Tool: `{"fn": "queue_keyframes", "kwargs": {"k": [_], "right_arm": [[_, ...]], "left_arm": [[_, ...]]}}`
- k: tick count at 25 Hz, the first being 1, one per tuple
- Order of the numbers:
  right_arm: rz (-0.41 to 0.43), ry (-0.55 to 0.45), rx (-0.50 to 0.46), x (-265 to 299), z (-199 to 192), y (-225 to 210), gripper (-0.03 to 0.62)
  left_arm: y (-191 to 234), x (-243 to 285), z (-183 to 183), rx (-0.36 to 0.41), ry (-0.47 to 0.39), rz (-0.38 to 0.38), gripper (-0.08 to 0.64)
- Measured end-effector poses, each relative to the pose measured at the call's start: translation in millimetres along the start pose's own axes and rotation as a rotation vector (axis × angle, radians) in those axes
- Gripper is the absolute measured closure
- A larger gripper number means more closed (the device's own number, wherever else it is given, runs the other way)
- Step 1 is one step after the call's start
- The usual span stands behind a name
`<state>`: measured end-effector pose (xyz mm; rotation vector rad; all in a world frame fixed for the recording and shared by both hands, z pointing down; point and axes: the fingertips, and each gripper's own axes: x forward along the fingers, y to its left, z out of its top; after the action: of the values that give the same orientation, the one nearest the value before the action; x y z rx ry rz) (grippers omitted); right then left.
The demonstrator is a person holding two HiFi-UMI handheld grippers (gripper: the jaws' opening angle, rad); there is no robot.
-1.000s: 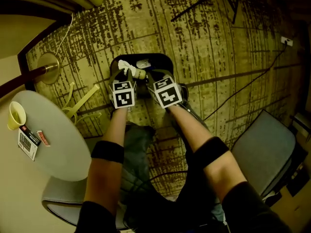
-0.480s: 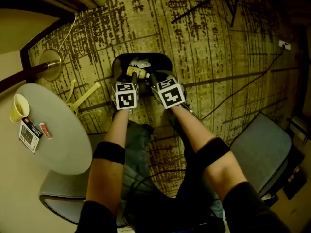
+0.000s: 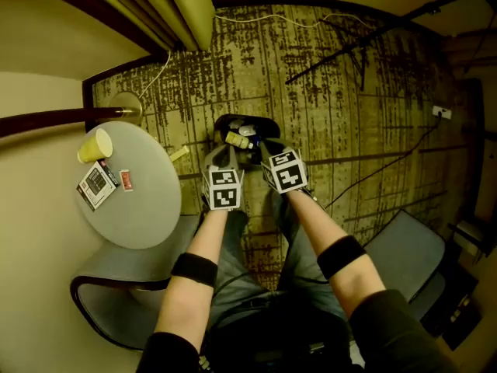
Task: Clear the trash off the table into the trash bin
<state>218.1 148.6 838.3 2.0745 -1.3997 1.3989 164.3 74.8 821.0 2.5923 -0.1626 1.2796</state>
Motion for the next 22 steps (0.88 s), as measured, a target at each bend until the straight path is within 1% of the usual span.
{"fn": "queue_keyframes", "kwargs": {"k": [5,7,9,13,15,18,22], "right_arm": [[0.005,-0.078,-0.037,-77,63,42,0.591],[0.019,-0.106,-0.072,-104,86,64,0.591],[0.036,-0.117,-0.116,-128,100,84,0.591],[0.099,-0.14,-0.243,-154,135,124,0.591],[0.124,-0.146,-0.276,-163,145,145,0.591],[0.167,-0.144,-0.333,-165,147,185,0.591],[0.286,-0.127,-0.477,-165,154,258,0.591]], "left_arm": [[-9,-108,67,-0.011,-0.098,0.021,0.56],[-6,-146,82,-0.037,-0.134,0.044,0.56],[0,-185,94,-0.07,-0.17,0.072,0.56],[28,-252,112,-0.126,-0.236,0.173,0.56],[45,-282,108,-0.162,-0.252,0.214,0.56],[70,-324,86,-0.226,-0.266,0.282,0.56],[100,-377,48,-0.324,-0.286,0.407,0.56]]}}
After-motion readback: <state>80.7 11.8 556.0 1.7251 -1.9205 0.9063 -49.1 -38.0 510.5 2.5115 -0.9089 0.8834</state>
